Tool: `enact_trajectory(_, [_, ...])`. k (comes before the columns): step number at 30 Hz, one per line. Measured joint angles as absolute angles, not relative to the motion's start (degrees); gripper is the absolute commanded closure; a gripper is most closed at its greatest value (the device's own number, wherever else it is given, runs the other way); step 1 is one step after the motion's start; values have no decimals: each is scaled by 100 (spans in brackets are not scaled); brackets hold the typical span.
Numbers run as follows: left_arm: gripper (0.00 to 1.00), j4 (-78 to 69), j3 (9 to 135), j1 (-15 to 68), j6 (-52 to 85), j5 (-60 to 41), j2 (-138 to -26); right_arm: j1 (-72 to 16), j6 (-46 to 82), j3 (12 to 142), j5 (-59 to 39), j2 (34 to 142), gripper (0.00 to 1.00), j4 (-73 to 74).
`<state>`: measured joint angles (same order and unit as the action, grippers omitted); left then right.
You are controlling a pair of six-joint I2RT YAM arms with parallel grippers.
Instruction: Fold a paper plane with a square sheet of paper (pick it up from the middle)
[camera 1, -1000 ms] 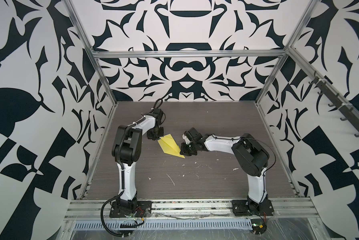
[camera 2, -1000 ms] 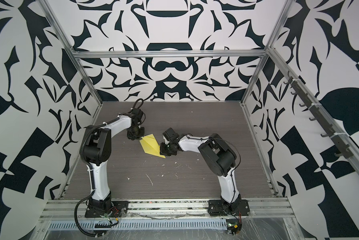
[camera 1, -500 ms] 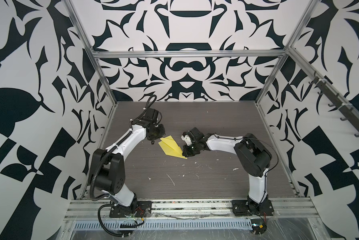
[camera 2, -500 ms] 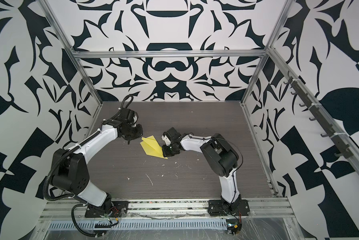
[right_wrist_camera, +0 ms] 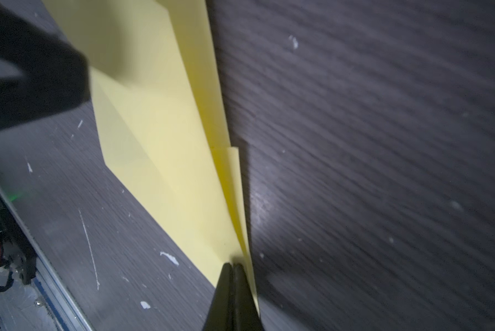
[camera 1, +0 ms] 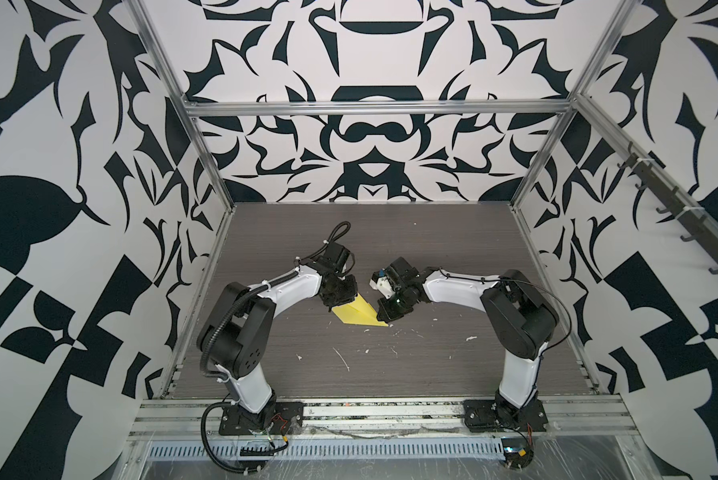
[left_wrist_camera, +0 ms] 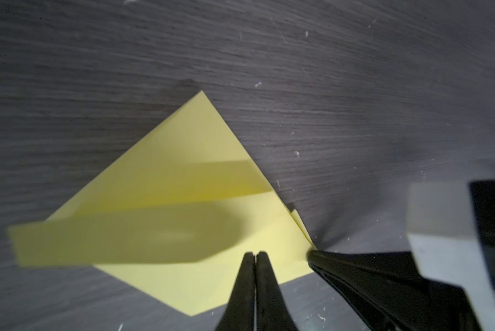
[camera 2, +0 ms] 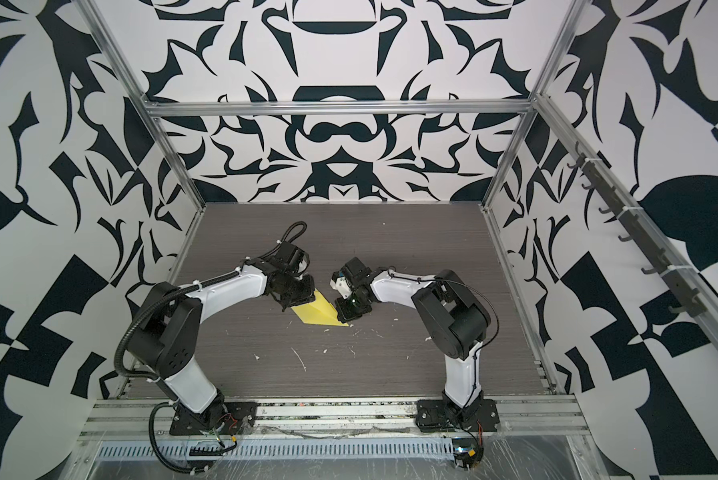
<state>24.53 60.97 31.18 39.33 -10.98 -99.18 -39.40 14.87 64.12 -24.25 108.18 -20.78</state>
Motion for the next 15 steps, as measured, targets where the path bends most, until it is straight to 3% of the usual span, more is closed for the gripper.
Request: enact_trajectory(15, [99,2440,6222,3116,4047,-869,-10433,-4051,2211,6628,-2536,10820,100,-2145])
